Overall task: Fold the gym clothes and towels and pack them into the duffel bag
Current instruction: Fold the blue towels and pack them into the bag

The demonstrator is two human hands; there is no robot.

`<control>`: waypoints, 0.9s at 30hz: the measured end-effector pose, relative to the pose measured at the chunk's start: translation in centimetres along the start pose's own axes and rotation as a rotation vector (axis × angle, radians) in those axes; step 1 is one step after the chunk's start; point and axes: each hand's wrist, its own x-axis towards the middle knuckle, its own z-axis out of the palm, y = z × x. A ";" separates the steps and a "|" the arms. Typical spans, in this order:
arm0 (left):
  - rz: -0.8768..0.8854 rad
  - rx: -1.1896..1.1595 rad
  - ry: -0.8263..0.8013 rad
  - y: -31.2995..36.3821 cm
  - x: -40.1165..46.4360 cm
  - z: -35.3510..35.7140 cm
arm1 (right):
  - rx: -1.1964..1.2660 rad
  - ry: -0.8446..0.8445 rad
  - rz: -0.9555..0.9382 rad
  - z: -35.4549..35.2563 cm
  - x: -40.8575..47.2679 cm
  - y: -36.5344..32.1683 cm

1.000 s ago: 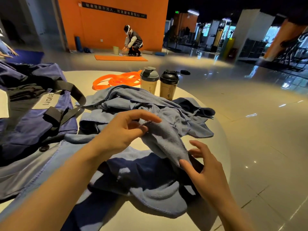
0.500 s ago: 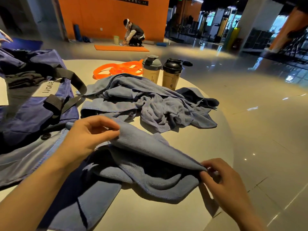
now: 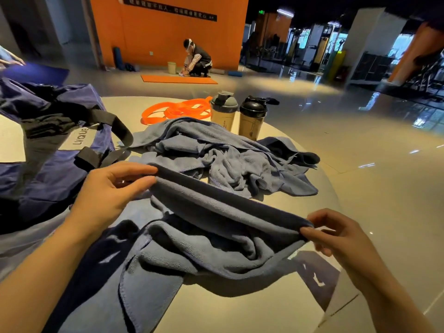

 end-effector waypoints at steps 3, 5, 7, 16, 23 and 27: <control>0.060 0.061 0.120 0.6 1.1 -0.4 | 0.041 0.087 -0.040 0.2 1.7 -1.5; 0.094 0.085 0.180 1.1 2.1 -0.7 | 0.052 0.127 -0.097 0.6 2.7 -2.9; 0.099 0.075 0.210 1.8 3.3 -1.0 | 0.075 0.145 -0.163 0.8 4.0 -4.8; 0.255 0.533 0.213 6.7 9.5 -4.2 | -0.123 0.260 -0.460 -0.5 11.0 -13.8; 0.262 0.374 0.231 13.4 14.1 -5.1 | -0.348 0.378 -0.623 -2.6 14.3 -22.9; 0.407 0.510 0.256 18.2 15.6 -4.4 | -0.359 0.447 -0.711 -4.2 14.8 -29.0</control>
